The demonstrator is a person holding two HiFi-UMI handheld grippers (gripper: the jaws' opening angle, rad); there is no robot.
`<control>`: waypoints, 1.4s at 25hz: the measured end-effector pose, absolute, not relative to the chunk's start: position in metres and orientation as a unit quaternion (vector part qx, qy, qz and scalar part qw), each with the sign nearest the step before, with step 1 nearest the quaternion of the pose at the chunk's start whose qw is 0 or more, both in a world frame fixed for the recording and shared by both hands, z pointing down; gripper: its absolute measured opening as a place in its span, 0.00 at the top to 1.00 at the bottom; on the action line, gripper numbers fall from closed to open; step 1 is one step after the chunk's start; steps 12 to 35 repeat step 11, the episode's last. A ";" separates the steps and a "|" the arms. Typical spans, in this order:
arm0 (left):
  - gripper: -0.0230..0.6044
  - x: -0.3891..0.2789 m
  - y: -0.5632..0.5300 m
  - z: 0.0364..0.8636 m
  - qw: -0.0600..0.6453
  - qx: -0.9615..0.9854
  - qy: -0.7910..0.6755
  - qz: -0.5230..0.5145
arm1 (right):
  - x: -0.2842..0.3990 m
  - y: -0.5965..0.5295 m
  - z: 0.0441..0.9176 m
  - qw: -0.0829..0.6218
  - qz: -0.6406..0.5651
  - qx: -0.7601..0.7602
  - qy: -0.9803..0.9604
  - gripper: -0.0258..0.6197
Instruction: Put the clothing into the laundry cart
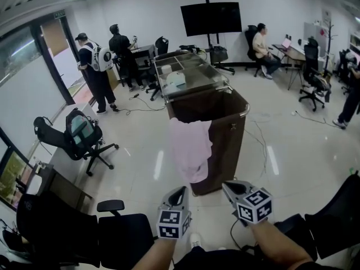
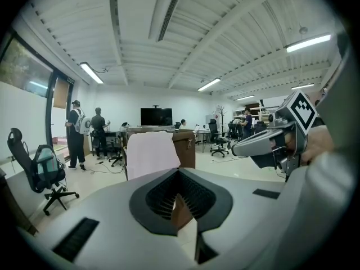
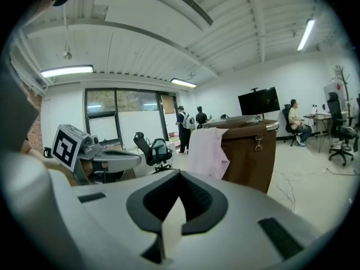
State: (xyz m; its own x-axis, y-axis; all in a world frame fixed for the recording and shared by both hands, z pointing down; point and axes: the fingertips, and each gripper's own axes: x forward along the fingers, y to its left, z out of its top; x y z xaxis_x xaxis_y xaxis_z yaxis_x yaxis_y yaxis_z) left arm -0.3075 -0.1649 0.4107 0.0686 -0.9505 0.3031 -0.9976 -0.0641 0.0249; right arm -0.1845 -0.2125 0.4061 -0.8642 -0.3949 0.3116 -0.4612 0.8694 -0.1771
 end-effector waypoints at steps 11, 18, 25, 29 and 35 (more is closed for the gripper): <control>0.95 -0.304 -0.177 0.411 0.114 0.721 -0.675 0.109 | -0.175 -0.228 0.406 0.126 0.133 0.230 -0.956 0.96; 0.95 -0.304 -0.177 0.411 0.114 0.721 -0.675 0.109 | -0.175 -0.228 0.406 0.126 0.133 0.230 -0.956 0.96; 0.95 -0.304 -0.177 0.411 0.114 0.721 -0.675 0.109 | -0.175 -0.228 0.406 0.126 0.133 0.230 -0.956 0.96; 0.95 -0.304 -0.177 0.411 0.114 0.721 -0.675 0.109 | -0.175 -0.228 0.406 0.126 0.133 0.230 -0.956 0.96; 0.95 -0.304 -0.177 0.411 0.114 0.721 -0.675 0.109 | -0.175 -0.228 0.406 0.126 0.133 0.230 -0.956 0.96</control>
